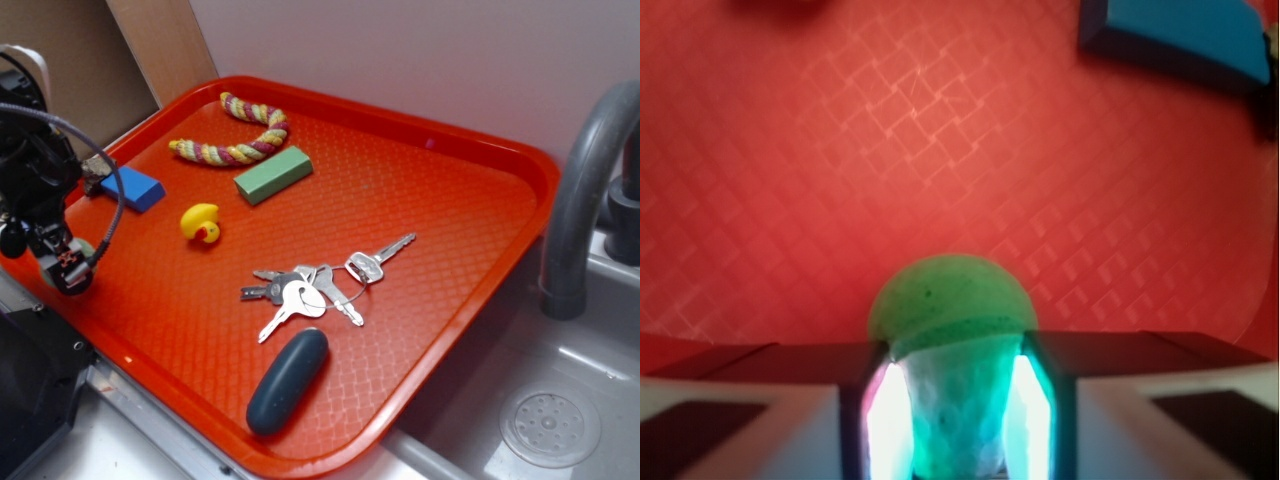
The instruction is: Grab the green ball.
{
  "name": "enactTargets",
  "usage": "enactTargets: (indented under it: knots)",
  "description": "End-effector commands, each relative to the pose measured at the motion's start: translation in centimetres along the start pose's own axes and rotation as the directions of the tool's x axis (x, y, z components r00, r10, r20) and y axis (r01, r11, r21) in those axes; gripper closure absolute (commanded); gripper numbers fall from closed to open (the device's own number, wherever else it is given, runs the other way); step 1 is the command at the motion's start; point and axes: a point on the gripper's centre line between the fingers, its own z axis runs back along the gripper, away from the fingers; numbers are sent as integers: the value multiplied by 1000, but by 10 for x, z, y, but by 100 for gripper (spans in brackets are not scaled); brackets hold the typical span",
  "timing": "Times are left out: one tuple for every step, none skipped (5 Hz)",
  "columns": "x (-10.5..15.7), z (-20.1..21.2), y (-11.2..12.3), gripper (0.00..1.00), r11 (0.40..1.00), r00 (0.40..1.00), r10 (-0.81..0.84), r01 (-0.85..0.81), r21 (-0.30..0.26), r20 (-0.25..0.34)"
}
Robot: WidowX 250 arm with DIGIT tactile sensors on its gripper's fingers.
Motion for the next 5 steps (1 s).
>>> enactTargets:
  knots:
    - [63,113,-4,100,998,980,30,-41,48,198]
    - [73,156,1,100,997,976,72,-63,-49,205]
    - [79,171,5,100,993,984,87,-74,-89,154]
    - [79,163,0,100,994,985,91,-81,-69,148]
    - [77,161,-1,100,993,984,96,-83,-87,151]
